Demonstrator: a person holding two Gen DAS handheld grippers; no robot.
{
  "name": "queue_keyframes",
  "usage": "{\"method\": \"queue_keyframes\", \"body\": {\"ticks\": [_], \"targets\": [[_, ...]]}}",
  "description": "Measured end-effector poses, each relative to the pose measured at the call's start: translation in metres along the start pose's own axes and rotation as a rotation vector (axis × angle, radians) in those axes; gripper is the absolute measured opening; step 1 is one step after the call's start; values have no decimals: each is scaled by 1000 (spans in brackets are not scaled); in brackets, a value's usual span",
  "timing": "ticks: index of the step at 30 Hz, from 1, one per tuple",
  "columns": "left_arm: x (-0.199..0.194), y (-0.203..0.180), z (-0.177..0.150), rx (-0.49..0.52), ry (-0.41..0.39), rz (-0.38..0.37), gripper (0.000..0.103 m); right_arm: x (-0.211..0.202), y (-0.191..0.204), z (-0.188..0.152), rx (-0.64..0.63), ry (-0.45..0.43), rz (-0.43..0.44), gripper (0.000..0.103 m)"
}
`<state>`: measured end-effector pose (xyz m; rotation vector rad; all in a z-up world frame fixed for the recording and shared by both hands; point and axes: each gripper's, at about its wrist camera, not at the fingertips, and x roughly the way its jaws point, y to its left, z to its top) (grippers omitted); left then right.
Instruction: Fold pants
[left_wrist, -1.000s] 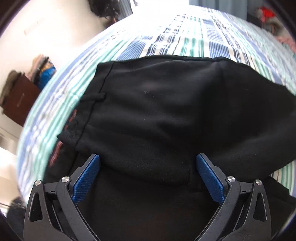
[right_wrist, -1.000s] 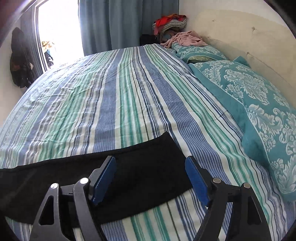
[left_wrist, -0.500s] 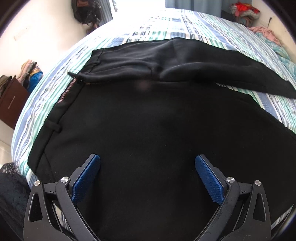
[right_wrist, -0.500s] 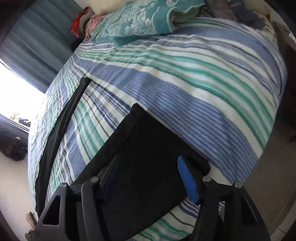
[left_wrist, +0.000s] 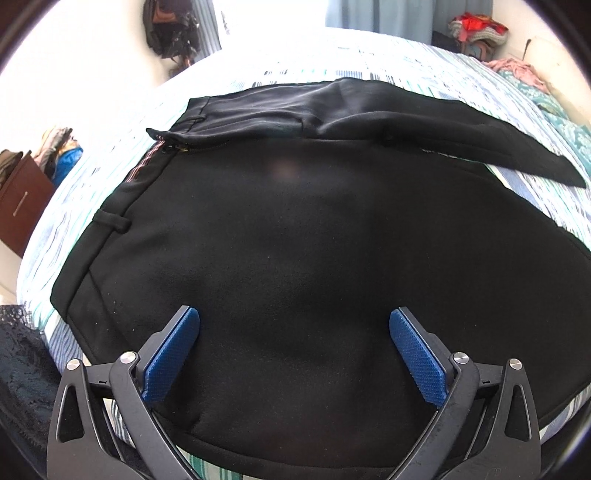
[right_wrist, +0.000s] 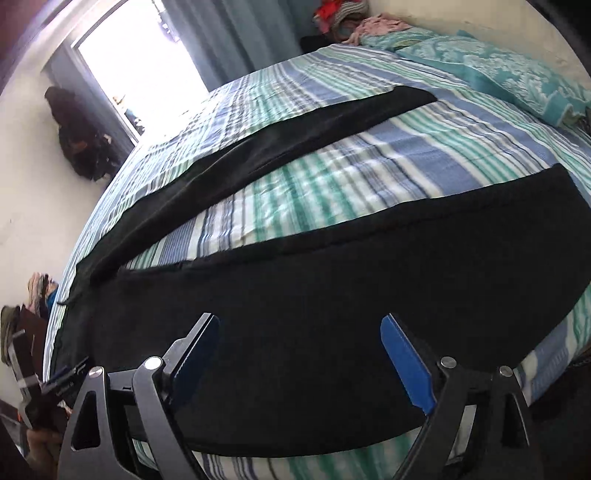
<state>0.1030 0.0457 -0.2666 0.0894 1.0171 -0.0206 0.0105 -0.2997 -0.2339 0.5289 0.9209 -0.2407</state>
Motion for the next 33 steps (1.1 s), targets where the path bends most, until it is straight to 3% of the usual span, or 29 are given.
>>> {"method": "queue_keyframes", "body": {"ticks": [3, 6, 11, 16, 20, 24, 29, 33], "targets": [[-1, -1, -1, 0, 0, 5, 103, 27, 32, -18, -185, 69, -85, 94], [0, 0, 2, -1, 13, 0, 103, 36, 42, -32, -295, 60, -138, 103], [1, 2, 2, 10, 8, -29, 103, 36, 35, -33, -266, 66, -109, 103], [-8, 5, 7, 28, 53, -57, 102, 38, 43, -33, -261, 73, -150, 103], [-43, 0, 20, 19, -52, -110, 102, 31, 42, -29, -277, 82, -142, 103], [-50, -17, 69, 59, -120, -142, 102, 3, 28, -21, -190, -17, -63, 103], [-8, -11, 144, 40, -194, -24, 102, -18, -10, 6, -9, -104, 7, 103], [61, 35, 163, -131, -75, 70, 102, -18, -53, 61, 4, -147, -1, 103]]}}
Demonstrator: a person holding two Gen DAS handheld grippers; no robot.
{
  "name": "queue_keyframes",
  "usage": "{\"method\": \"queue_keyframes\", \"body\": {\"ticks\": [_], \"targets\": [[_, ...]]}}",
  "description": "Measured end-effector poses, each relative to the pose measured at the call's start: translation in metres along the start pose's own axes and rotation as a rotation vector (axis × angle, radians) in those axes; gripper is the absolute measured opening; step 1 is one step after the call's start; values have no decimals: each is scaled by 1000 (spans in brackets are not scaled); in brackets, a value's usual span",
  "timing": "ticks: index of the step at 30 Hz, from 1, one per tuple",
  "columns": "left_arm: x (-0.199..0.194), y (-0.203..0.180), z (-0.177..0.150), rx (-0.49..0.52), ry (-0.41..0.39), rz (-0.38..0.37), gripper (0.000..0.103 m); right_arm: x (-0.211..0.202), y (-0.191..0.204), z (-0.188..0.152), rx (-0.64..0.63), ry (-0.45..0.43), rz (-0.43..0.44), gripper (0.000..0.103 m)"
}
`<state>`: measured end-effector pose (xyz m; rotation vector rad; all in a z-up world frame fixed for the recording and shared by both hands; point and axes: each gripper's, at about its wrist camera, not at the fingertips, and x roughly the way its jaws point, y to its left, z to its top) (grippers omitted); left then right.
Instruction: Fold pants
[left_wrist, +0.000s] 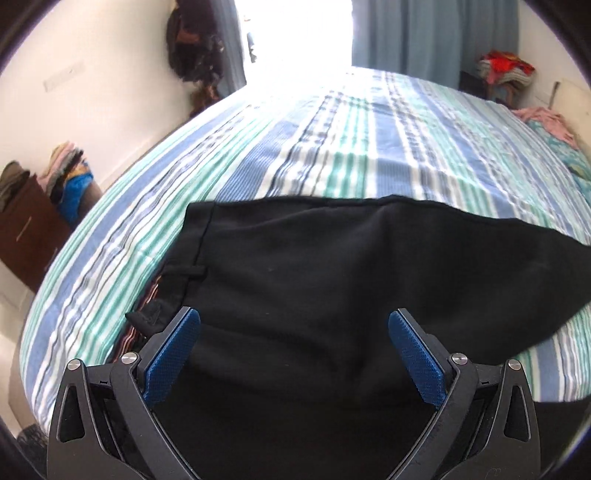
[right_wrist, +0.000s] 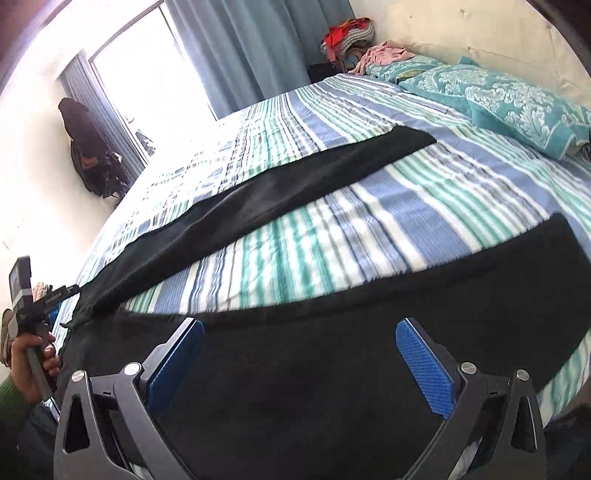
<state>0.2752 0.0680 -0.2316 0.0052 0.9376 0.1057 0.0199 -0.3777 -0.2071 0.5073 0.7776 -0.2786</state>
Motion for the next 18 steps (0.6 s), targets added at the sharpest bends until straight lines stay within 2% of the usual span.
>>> {"method": "queue_keyframes", "body": {"ticks": [2, 3, 4, 5, 7, 9, 12, 15, 18], "targets": [[35, 21, -14, -56, 71, 38, 102, 13, -30, 41, -5, -5, -22, 103], [42, 25, -24, -50, 40, 5, 103, 21, -46, 62, 7, -10, -32, 103], [36, 25, -31, -41, -23, 5, 102, 31, -64, 85, 22, -8, -43, 103], [33, 20, -33, -24, -45, 31, 103, 45, -81, 108, 33, 7, -62, 103], [35, 12, -35, 11, -45, 72, 103, 81, -112, 157, 34, 54, -99, 103], [37, 11, -36, 9, -56, 76, 103, 120, -140, 203, 43, 110, -128, 103], [38, 10, -35, 4, -65, 69, 103, 177, -176, 266, 141, 149, -124, 103], [39, 10, -36, 3, -73, 71, 102, 226, -185, 310, 151, 187, -147, 102], [39, 9, -37, 6, -82, 77, 102, 269, -177, 330, 63, 252, -163, 90]]}}
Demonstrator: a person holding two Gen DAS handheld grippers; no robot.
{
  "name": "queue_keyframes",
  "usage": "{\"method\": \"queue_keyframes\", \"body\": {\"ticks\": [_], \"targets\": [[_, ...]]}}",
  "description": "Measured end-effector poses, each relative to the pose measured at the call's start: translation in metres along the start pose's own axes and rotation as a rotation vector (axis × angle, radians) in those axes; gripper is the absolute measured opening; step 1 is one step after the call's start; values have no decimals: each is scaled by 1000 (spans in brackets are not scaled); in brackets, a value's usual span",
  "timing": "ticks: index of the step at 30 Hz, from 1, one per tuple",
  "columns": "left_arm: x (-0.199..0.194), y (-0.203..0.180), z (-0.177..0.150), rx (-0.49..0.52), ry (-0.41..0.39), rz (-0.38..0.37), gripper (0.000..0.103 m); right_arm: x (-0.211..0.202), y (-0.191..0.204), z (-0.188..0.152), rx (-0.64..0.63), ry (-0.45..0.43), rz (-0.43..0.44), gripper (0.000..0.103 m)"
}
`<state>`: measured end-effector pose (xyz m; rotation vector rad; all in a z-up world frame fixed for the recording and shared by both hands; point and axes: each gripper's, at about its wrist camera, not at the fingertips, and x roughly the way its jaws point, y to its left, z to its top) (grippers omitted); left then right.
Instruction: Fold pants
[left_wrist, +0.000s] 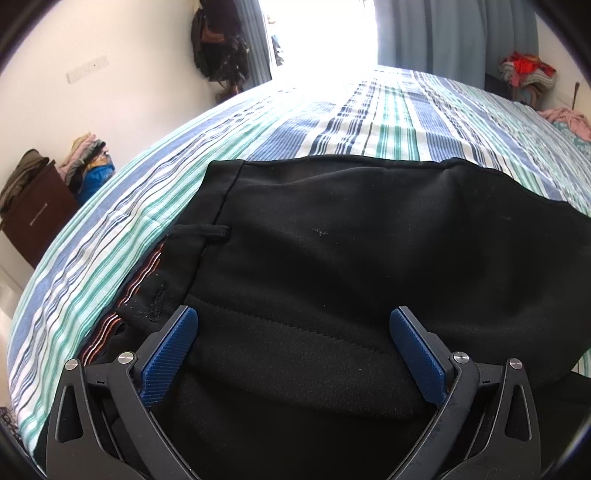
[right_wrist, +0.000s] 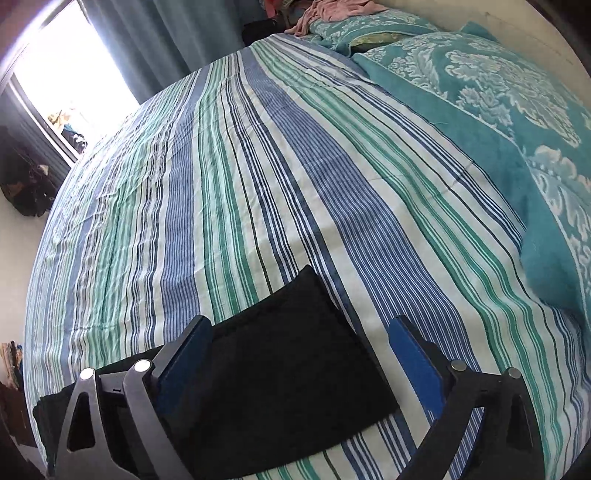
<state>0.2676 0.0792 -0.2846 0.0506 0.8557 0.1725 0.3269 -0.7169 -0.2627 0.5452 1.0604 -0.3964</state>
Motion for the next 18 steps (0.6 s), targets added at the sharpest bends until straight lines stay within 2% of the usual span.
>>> {"method": "queue_keyframes", "body": {"ticks": [2, 4, 6, 7, 9, 12, 15, 18], "targets": [[1, -1, 0, 1, -2, 3, 102, 25, 6, 8, -41, 49, -75, 78], [1, -1, -1, 1, -4, 4, 102, 43, 5, 7, -39, 68, -90, 74], [2, -2, 0, 3, -4, 5, 102, 49, 0, -1, -1, 61, -34, 32], [2, -2, 0, 4, -3, 6, 102, 43, -1, -6, 7, 31, -51, 6], [2, -2, 0, 4, -1, 7, 102, 17, 0, -19, 13, -56, -3, 6], [2, -2, 2, 6, 3, 8, 102, -49, 11, -60, -57, -178, 51, 6], [2, -3, 2, 10, 8, 15, 102, -126, 12, -137, -89, -299, 89, 6], [1, -4, 4, 15, 16, 21, 102, -168, -18, -238, 53, -322, 86, 6]]}}
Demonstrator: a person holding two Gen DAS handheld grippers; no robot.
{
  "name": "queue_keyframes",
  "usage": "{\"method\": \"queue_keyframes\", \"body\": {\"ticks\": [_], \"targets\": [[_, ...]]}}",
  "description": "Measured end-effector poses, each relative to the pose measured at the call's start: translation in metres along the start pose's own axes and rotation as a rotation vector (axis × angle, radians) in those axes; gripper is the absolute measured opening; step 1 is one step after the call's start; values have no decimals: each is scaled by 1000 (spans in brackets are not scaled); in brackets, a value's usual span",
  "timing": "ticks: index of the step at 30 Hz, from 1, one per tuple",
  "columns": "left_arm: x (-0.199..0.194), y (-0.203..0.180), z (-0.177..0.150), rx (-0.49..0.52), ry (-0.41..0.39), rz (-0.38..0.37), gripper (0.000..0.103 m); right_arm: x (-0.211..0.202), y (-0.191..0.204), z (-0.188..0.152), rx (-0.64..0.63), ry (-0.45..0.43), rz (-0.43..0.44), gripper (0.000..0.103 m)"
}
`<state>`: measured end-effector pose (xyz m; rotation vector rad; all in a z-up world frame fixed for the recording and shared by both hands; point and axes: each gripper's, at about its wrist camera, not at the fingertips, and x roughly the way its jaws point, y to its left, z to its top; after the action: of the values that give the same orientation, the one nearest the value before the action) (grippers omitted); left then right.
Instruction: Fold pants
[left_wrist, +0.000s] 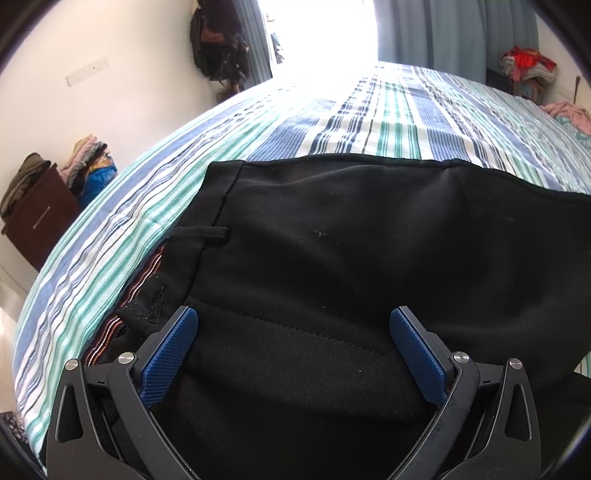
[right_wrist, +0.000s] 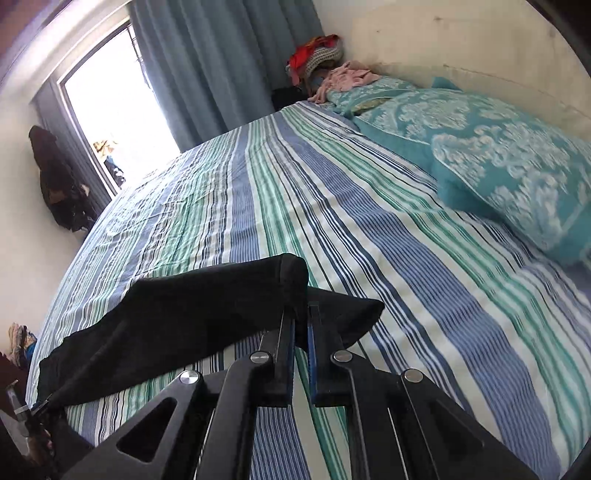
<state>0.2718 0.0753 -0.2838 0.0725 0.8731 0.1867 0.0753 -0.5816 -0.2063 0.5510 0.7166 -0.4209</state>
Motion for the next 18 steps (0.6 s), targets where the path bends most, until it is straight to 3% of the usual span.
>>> {"method": "queue_keyframes", "body": {"ticks": [3, 5, 6, 7, 8, 10, 11, 13, 15, 18], "targets": [[-1, -1, 3, 7, 21, 13, 102, -29, -31, -77, 85, 83, -124, 8], [-3, -1, 7, 11, 61, 19, 103, -41, -45, -111, 162, 162, -177, 16], [-6, 0, 10, 10, 99, 16, 102, -51, -50, -121, 200, 160, -183, 18], [-14, 4, 12, -8, 132, -1, 102, -65, -52, -128, 227, 135, -189, 31], [-26, 10, 10, -51, 138, -36, 102, -82, -53, -134, 246, 95, -225, 56], [-55, 22, -5, -139, 111, -153, 102, -116, -49, -142, 284, -12, -298, 81], [-69, 25, -15, -157, 96, -194, 102, -128, -43, -147, 293, -57, -284, 82], [-92, 26, -40, -148, 63, -215, 102, -136, -27, -156, 270, -73, -135, 82], [-108, 24, -63, -113, 42, -234, 102, -122, -8, -158, 250, -20, 56, 81], [-119, 16, -82, -32, 54, -274, 102, -89, 0, -155, 283, 42, 146, 81]]}}
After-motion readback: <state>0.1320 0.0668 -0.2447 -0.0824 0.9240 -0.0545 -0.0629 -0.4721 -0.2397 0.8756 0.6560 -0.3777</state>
